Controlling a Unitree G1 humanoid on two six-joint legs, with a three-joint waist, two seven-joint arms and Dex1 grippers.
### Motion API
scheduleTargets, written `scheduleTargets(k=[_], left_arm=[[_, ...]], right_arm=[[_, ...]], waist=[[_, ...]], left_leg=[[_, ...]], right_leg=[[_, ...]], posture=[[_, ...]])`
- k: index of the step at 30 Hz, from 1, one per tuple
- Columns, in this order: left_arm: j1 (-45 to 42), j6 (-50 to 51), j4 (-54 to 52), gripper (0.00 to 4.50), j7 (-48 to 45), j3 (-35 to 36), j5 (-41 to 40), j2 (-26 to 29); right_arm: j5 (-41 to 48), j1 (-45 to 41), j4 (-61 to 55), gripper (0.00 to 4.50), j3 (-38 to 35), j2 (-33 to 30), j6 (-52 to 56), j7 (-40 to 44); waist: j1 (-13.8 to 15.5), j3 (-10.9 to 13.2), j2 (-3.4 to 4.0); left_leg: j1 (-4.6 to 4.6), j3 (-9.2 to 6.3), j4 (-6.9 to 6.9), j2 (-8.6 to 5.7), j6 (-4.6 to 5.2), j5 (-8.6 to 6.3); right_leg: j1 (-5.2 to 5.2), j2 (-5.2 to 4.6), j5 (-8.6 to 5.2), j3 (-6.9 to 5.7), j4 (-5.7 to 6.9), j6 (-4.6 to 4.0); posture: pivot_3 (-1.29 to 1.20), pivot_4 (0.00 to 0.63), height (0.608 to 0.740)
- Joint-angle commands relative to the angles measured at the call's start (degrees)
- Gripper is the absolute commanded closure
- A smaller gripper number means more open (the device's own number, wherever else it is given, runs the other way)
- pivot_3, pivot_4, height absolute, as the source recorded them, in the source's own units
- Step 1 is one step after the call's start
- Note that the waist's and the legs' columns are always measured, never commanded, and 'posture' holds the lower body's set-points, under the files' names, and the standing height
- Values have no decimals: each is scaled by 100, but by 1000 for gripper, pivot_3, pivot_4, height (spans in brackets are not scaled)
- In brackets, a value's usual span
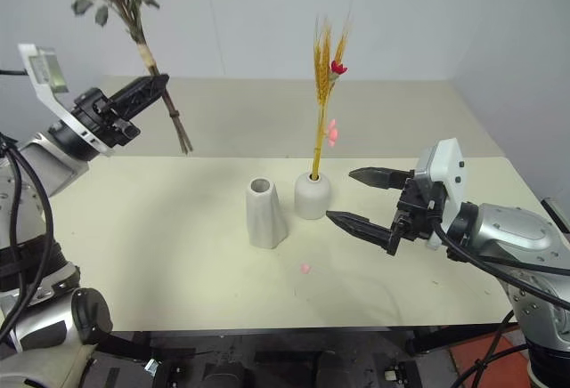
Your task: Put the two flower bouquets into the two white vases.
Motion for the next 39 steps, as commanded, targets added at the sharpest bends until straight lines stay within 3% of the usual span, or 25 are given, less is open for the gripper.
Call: scheduleTargets(k=[1,13,29,39], left_arm=[[-244,-156,186,4480,-614,-363,-403,-126],[-280,-1229,963,4480,-2134,-1723,266,-299],[-256,-2247,1673,4480,-2670,-2438,1174,-664],[-34,-2256,1600,4480,-2851,-2616,1375,-605]], right_arm=[[63,-67,-169,0,-118,38,-111,-90],[112,229,-465,0,-340,54,-112,-347],[212,407,-634,0,-413,56,-103,-530],[229,517,-704,0,-455,82,-122,-629]], waist=[[0,0,0],[-9,0,0],[-3,0,0],[-5,0,0]], left_leg=[[0,0,0,0,0,0],[1,1,2,-1,0,0],[-4,0,2,-1,1,0],[-3,0,2,-1,1,0]], right_leg=[[1,1,0,0,0,0],[4,3,0,3,-3,0],[4,2,0,3,-8,0],[4,3,0,2,-7,1]], posture=[[0,150,740],[0,150,740],[0,150,740],[0,150,740]])
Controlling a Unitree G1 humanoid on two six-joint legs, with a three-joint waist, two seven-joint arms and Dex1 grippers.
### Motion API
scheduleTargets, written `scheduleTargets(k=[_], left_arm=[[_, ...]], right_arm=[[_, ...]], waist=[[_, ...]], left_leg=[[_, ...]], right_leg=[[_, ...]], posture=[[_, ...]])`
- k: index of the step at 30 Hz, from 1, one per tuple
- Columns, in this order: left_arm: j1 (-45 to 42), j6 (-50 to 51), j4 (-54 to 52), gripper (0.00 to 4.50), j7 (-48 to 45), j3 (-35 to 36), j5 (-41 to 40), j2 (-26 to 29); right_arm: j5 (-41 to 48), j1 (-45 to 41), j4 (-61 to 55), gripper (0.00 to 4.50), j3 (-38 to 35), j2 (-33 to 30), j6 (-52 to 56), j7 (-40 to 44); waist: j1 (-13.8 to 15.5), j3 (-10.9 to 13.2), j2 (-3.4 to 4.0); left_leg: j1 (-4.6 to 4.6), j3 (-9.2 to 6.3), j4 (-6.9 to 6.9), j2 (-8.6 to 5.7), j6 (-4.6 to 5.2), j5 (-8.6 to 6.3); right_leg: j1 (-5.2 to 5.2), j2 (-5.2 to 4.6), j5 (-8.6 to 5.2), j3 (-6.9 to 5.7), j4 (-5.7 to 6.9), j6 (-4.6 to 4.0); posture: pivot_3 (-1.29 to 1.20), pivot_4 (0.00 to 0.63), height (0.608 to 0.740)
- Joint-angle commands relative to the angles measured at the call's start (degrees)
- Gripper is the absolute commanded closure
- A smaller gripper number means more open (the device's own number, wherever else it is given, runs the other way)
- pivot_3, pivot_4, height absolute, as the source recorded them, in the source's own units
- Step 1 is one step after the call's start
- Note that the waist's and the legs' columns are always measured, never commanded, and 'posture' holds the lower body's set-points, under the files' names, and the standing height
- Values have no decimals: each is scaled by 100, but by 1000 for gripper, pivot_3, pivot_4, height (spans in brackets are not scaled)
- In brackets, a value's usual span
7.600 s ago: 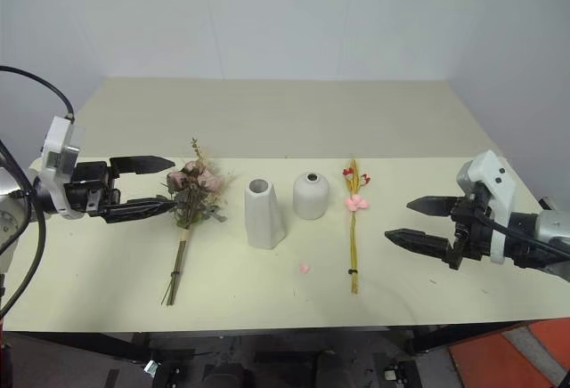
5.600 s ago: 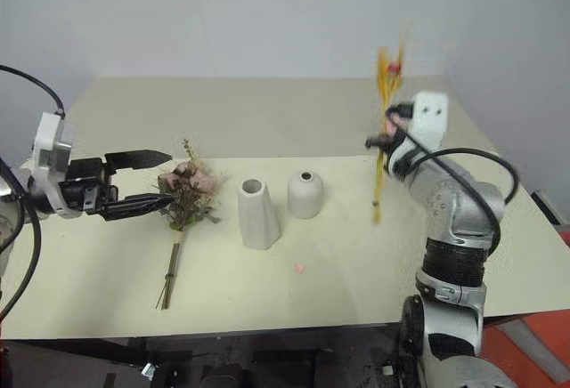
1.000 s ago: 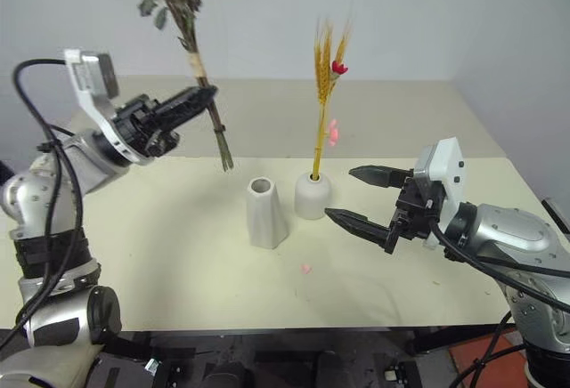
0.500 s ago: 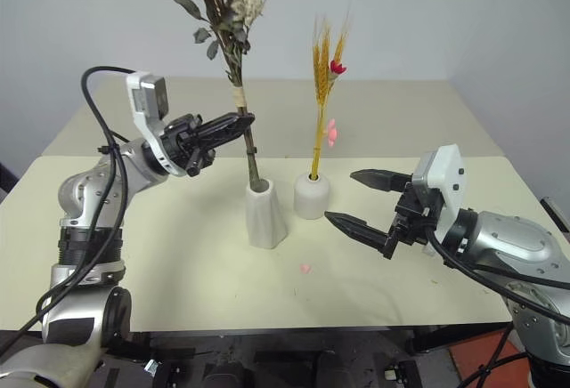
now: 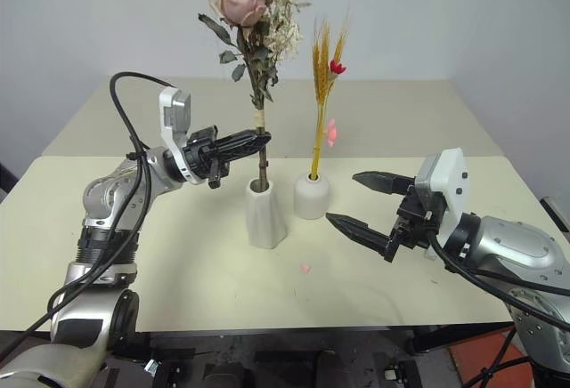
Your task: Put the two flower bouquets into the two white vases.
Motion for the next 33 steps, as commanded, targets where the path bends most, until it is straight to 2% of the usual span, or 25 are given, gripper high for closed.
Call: scheduleTargets(k=[1,9,20,23,29,33], left_arm=[[143,-7,-230,4480,-104,-43,15,74],[580,155,-626,4480,-43,-116,-22,248],[842,466,-1001,1105,-96,3,-153,752],[1039,646,-1220,127,-211,244,-317,1163],[1775,501,-1464,56,-885,741,-286,2408],[1962,334,-1441,56,-1268,987,-243,3069]], right_arm=[[113,28,-189,0,-244,27,-119,-76],[102,30,-160,0,-213,27,-155,-100],[53,-51,-65,0,-145,28,-185,-84],[48,-19,-65,0,-161,13,-193,-50],[45,105,-19,0,-225,-41,-175,75],[5,195,81,0,-288,-88,-176,201]], waist=[[-2,0,0],[2,0,0],[-6,0,0],[-22,0,1],[-25,0,1],[13,0,1]], left_leg=[[0,0,0,0,0,0],[0,0,0,1,0,0],[1,0,0,2,0,0],[1,0,-1,3,0,0],[4,1,-6,8,0,0],[2,1,-6,8,0,0]], right_leg=[[0,0,0,0,0,0],[0,0,0,0,0,0],[0,1,-1,0,1,1],[-1,1,-1,0,1,1],[-7,5,-3,0,4,1],[-6,4,-5,-3,1,3]], posture=[[0,150,740],[0,150,740],[0,150,740],[0,150,740],[0,150,740],[0,150,740]])
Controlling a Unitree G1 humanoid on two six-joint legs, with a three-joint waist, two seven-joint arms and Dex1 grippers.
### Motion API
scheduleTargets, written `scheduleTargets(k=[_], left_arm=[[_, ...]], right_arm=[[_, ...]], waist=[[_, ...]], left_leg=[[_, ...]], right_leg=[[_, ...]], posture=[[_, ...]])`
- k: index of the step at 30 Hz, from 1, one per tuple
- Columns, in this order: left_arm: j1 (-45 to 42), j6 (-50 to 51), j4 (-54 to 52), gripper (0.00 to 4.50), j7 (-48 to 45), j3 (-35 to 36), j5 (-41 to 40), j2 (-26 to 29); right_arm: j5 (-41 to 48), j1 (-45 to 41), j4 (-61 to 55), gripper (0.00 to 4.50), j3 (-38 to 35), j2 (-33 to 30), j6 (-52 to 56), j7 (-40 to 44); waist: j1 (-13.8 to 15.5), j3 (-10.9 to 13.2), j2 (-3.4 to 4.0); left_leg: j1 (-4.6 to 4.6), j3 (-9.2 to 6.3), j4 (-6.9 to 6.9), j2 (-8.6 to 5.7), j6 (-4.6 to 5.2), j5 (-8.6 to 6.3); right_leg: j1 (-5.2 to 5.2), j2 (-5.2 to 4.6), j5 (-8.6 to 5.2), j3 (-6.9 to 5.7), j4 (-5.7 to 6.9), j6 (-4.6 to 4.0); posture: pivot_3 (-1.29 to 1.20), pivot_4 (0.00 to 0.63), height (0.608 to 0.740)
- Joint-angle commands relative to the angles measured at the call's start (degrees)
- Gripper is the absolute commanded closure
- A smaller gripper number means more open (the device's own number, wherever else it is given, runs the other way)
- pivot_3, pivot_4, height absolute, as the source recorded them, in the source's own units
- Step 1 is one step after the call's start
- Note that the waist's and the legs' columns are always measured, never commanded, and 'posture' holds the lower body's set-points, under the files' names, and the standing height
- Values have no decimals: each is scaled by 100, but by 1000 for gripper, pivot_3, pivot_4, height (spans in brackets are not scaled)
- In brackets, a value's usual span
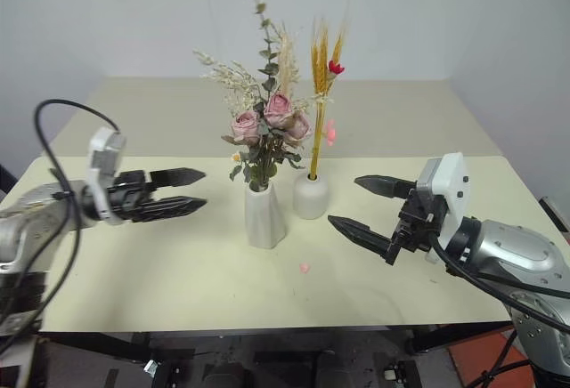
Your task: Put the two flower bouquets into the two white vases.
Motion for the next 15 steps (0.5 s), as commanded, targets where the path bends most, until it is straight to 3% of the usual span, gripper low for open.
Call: scheduleTargets(k=[1,6,15], left_arm=[[78,-322,-208,56,-431,360,34,498],[608,-381,-523,56,-673,796,-58,1010],[1189,-97,-1126,56,-228,1321,-361,1003]], right_arm=[[-24,82,61,0,-294,-104,-134,144],[-137,390,254,0,-491,-240,-132,407],[-261,592,521,0,-668,-310,-123,575]], waist=[[32,0,0],[18,0,0],[3,0,0]], left_leg=[[-1,-1,0,0,0,0],[-2,4,-2,-1,0,0],[2,5,-1,4,0,0]], right_leg=[[0,0,0,-2,-1,0],[0,-3,-1,0,-4,1],[1,0,-5,1,-1,5]], posture=[[0,150,740],[0,150,740],[0,150,740]])
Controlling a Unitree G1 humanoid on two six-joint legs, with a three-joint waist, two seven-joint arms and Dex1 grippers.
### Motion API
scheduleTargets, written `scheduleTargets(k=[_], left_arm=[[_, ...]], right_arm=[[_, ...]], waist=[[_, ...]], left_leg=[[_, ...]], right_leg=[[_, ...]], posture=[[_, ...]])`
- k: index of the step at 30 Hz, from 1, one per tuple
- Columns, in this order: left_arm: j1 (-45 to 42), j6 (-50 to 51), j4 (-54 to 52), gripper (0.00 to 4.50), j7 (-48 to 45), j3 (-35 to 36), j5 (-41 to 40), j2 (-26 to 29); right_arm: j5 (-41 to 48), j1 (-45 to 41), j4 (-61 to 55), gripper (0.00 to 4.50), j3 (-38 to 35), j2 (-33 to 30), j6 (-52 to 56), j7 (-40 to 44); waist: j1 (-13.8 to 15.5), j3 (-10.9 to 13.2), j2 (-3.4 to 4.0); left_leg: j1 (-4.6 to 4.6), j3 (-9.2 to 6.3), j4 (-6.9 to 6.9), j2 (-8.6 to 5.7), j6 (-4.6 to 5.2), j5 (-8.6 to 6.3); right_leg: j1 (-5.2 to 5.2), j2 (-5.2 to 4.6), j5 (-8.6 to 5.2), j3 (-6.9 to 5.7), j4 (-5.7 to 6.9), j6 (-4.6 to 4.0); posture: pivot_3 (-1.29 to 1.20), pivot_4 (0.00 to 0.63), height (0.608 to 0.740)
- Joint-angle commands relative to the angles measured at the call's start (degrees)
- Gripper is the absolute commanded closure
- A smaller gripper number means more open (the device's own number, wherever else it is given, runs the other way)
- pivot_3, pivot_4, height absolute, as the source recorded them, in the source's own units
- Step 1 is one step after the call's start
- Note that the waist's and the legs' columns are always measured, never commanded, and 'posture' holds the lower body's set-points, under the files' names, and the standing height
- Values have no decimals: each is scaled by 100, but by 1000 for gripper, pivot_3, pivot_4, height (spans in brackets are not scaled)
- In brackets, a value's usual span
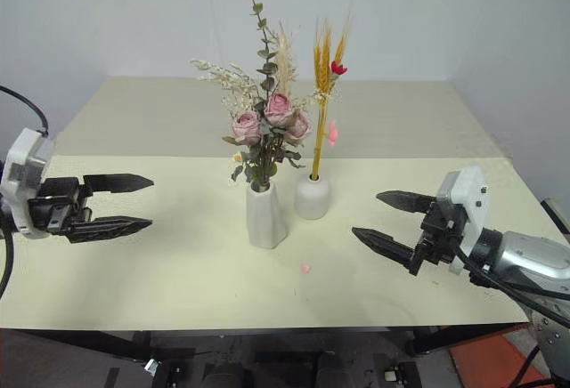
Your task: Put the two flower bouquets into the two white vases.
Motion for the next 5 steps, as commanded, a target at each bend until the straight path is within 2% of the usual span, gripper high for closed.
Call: scheduleTargets(k=[1,5], left_arm=[[112,185,-331,56,158,325,-267,86],[362,328,-587,56,326,524,-432,42]], right_arm=[[-48,-60,63,0,-220,-89,-111,50],[-42,-124,135,0,-240,-108,-67,46]], waist=[[-1,0,0],[-1,0,0]], left_leg=[[0,0,0,0,0,0],[0,0,-1,0,0,0]], right_leg=[[0,0,0,0,0,0],[-1,0,1,0,0,-2]], posture=[[0,150,740],[0,150,740]])
